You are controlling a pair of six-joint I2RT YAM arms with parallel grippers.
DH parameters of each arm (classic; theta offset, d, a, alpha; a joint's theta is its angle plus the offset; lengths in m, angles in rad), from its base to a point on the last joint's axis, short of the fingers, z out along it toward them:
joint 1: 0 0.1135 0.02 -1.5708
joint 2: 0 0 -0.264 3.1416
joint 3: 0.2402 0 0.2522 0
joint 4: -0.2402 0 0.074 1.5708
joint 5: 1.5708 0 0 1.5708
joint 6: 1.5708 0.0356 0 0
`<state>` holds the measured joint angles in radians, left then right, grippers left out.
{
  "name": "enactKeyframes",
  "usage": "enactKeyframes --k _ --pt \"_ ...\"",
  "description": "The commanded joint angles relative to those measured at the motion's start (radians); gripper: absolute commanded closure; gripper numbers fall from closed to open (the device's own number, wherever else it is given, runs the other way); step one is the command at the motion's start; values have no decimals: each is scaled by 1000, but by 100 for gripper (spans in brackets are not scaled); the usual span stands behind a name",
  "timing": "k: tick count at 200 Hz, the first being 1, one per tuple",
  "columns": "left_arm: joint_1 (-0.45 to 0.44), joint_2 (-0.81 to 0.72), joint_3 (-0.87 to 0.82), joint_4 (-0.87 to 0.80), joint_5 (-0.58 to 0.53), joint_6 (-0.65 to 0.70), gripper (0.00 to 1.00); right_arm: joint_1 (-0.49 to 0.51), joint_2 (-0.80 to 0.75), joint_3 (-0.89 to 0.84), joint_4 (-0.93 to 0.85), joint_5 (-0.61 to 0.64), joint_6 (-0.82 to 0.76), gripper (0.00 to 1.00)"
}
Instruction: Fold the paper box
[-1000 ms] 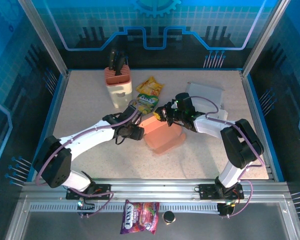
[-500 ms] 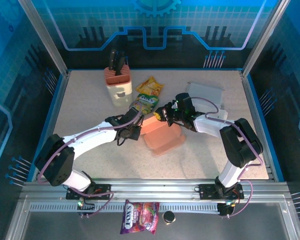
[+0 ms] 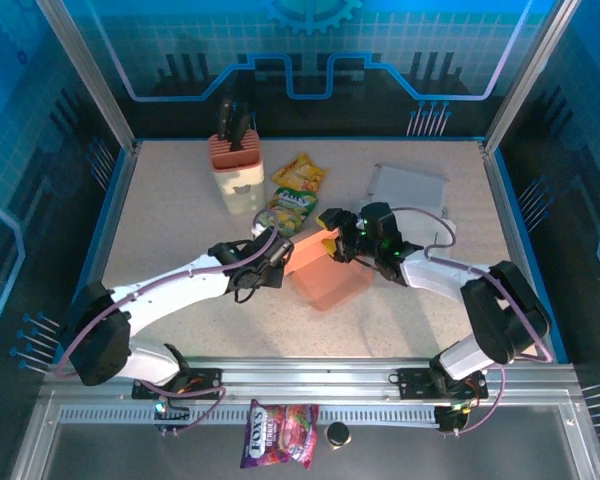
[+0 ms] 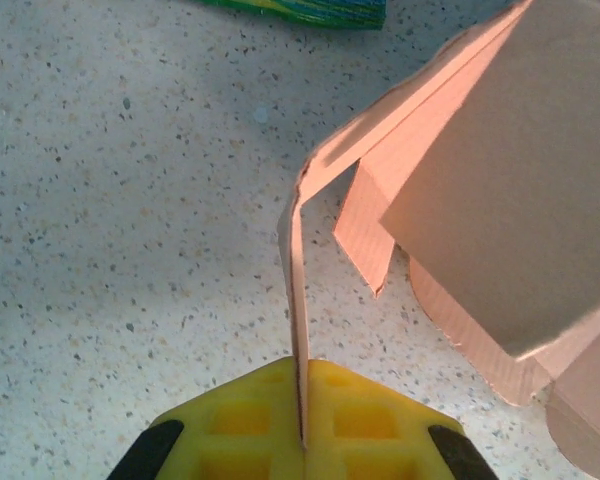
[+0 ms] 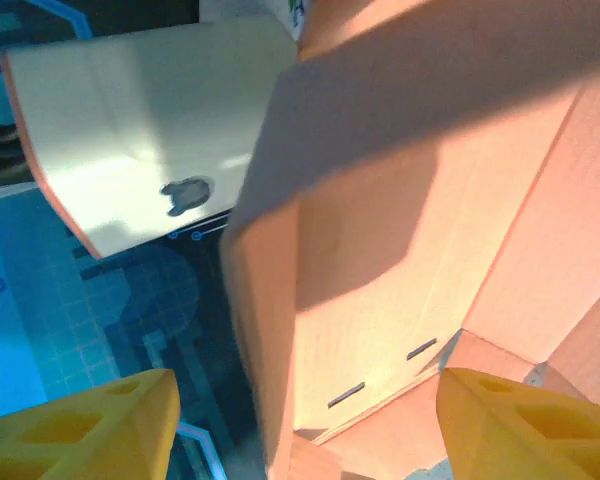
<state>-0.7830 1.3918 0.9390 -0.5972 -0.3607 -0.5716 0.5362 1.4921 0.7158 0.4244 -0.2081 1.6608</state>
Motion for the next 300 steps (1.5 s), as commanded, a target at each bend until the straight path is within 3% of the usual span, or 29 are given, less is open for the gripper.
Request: enactKeyframes --k 1,24,73,230,262,276,300 --pt "-19 -28 -23 -46 -27 -93 100 22 -19 -24 52 99 26 32" --pt "-25 -27 -28 -46 -14 -101 100 36 -30 -19 33 118 32 36" --pt "-30 -36 -25 -46 -10 -102 100 69 9 -3 62 132 63 56" --pt "-42 -83 -54 -59 -16 -119 100 108 66 24 78 165 79 88" --pt "-41 -108 -49 -91 -22 -124 100 116 67 21 88 186 99 100" --pt "-40 -146 -42 -129 -29 -133 80 130 60 25 76 210 119 100" --pt "4 -256 -27 -192 5 -161 53 184 64 38 82 288 172 100"
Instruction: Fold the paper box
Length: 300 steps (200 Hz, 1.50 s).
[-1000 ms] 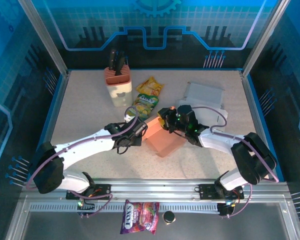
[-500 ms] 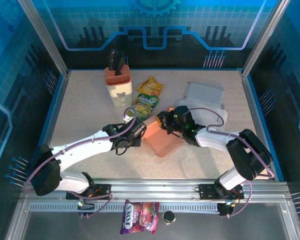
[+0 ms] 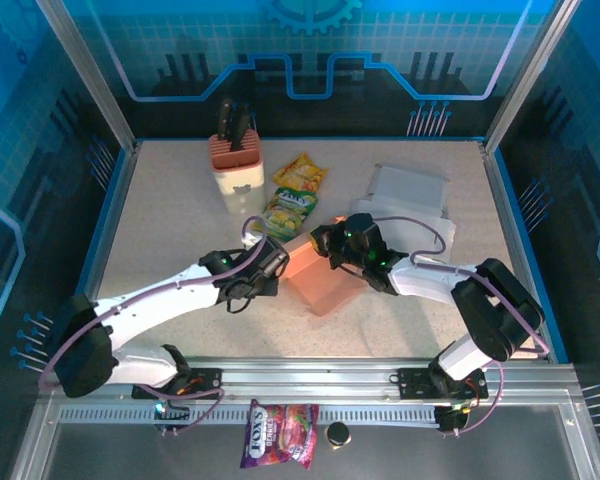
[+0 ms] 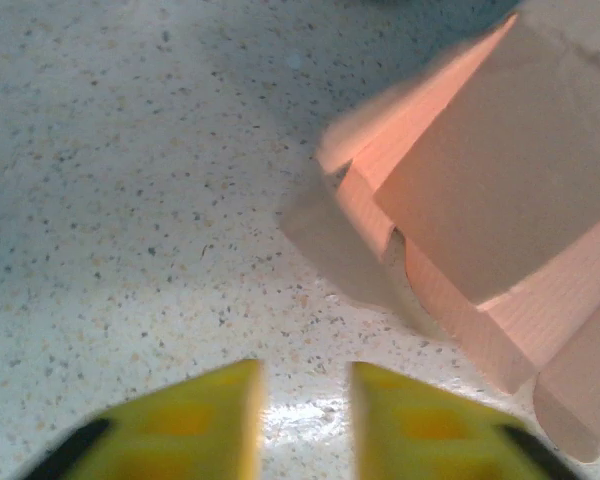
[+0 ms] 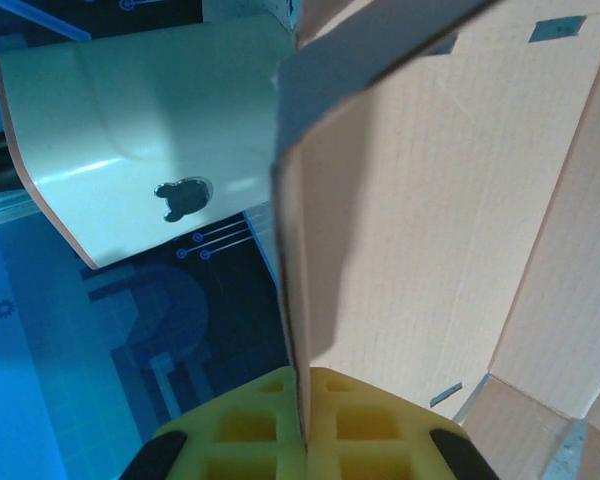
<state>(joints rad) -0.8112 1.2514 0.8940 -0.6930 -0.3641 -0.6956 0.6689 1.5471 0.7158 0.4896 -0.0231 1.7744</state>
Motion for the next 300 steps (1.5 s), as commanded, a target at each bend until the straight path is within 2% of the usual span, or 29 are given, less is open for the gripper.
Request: enactKeyframes --k 1,32,54,82,111,126,149,183,242,300 --pt "35 -121 18 -97 12 -37 53 52 9 37 18 107 61 100" --pt "188 -272 30 -165 160 -42 44 135 18 49 25 240 142 100" --pt "311 -358 11 -178 252 -9 41 152 58 72 56 244 110 100" --pt "438 -354 -62 -145 367 52 58 156 139 71 195 219 31 100" --pt "530 -375 -199 35 456 87 68 159 189 36 321 222 -58 100" --pt "535 -374 -267 121 455 99 69 161 216 10 426 233 -86 100" --pt "536 -385 -373 272 482 130 71 159 230 -10 463 216 -111 100" --pt "536 -414 -488 438 489 168 64 157 248 -43 490 188 -91 100" --pt "531 -349 -506 542 569 254 59 144 249 -44 480 154 -66 100" --pt "458 -288 -487 568 581 289 56 123 246 -21 465 124 -57 100"
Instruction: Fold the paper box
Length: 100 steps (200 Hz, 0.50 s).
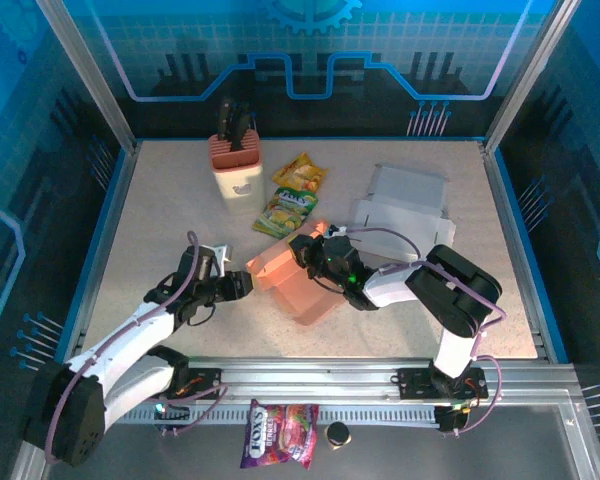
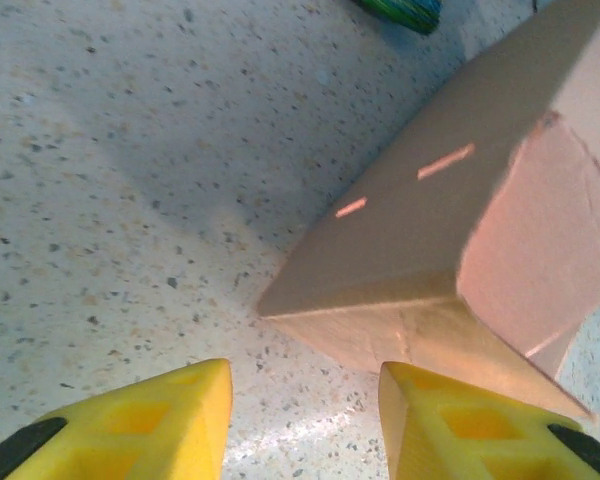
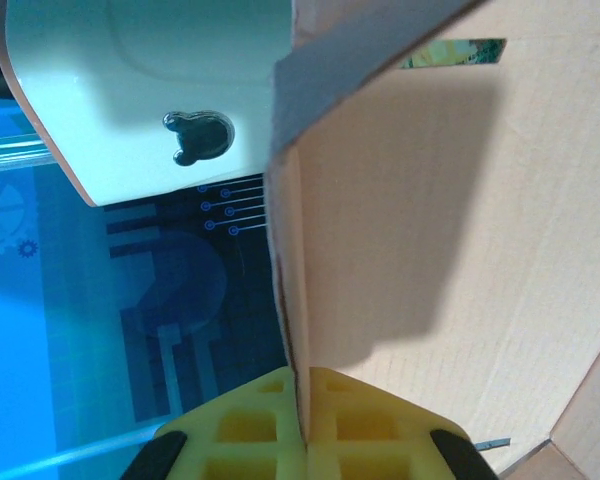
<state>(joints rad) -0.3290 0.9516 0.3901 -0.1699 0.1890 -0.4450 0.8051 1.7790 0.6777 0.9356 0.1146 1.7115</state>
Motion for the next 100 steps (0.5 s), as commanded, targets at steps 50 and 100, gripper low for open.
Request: enactKeyframes --k 50,100 --pt "-70 96 64 72 -9 86 57 -17 14 8 16 -33 21 100" --pt "-104 129 90 84 -11 158 65 -27 9 13 12 -47 30 100"
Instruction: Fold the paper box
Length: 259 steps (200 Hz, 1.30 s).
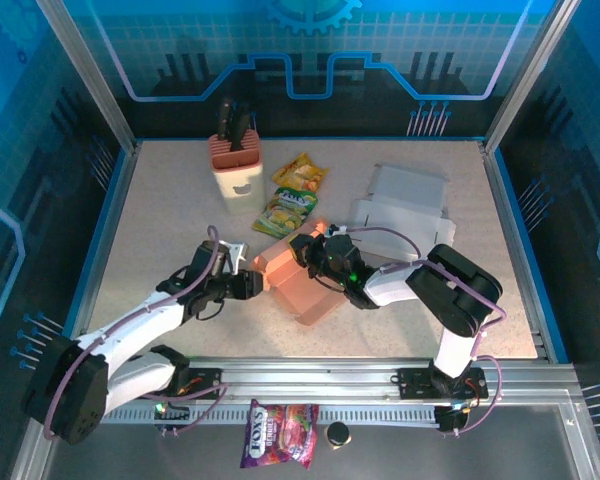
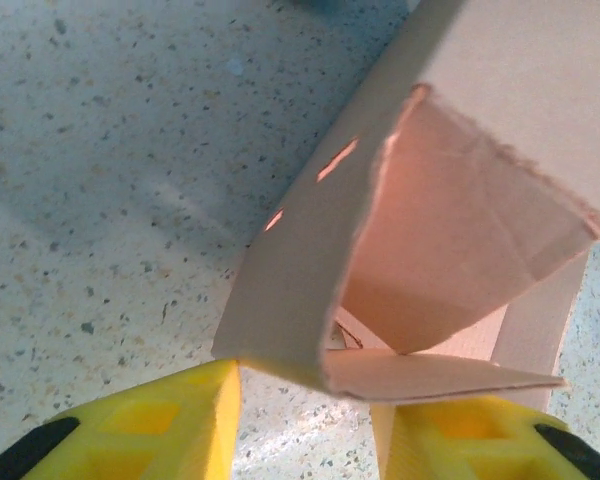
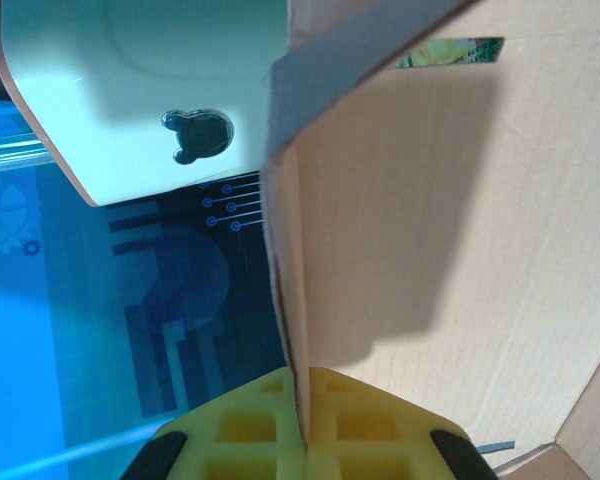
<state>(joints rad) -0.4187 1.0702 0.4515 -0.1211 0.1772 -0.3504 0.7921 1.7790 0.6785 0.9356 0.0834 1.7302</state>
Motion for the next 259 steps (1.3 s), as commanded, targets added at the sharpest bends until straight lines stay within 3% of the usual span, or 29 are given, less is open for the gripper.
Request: enactKeyframes --k 1,75,133,186,259 --pt "-15 11 29 36 1 63 65 -15 9 12 11 -16 12 100" --pt "-80 69 41 62 -45 89 70 -23 11 20 9 -27 19 100" --pt "-90 124 60 101 -86 74 65 -18 22 11 27 -22 16 100" --pt "-121 155 83 118 -121 74 73 -16 22 10 20 -21 22 100" --pt "-184 173 78 131 -304 -22 73 19 41 -2 70 50 16 100"
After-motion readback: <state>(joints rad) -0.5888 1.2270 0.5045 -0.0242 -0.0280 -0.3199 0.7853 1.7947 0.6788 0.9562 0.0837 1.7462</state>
